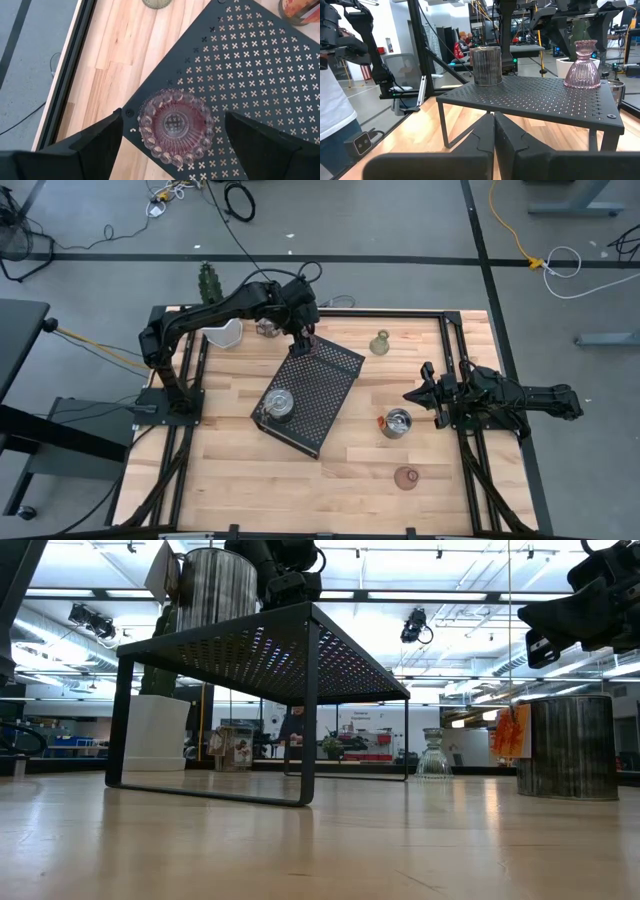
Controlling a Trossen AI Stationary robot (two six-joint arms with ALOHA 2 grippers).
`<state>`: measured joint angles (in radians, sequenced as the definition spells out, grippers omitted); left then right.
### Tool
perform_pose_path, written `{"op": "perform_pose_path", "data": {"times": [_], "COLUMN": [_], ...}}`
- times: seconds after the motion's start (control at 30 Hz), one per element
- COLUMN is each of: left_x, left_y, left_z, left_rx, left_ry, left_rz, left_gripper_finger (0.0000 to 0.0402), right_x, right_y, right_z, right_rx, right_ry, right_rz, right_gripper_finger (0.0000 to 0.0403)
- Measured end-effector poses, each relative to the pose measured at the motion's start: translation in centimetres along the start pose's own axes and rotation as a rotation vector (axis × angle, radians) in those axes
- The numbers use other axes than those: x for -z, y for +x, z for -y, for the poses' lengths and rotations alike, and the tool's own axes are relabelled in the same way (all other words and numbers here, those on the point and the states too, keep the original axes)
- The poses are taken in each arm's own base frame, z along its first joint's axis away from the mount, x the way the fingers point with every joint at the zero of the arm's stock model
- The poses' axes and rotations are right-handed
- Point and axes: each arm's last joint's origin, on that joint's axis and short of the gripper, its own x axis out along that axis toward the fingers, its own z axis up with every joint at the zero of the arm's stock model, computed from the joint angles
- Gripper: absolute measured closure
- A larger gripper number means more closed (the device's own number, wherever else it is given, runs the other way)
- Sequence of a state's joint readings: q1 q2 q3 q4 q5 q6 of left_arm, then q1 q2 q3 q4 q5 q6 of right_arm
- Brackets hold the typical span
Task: Pick & Place candle stick holders
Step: Put the top silver scented candle on the shelf
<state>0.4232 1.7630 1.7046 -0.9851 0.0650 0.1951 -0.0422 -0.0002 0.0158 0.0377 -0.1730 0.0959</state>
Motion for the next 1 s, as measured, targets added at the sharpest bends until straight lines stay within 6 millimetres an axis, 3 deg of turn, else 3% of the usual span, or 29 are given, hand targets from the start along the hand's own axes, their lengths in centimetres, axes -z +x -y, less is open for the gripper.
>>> {"op": "perform_pose_path", "data": {"times": [0.53, 1.0], "left_x": [0.2, -0.3], "left_y": [-0.5, -3.4], "left_z": [-0.2, -0.6], "left_rx": [-0.008, -0.029], "left_ry": [0.004, -0.005], "left_rz": [-0.007, 0.041], "left_gripper_finger": [0.0051, 0.0049], "right_x": [0.0, 0.0], "right_y": [0.0, 0.0], "right_z": [0.0, 0.0], "right_rx": [0.000, 0.000], "right_ry": [0.000, 0.000], "right_rz": [0.000, 0.000], "right_gripper_finger": [0.0391, 0.0391]}}
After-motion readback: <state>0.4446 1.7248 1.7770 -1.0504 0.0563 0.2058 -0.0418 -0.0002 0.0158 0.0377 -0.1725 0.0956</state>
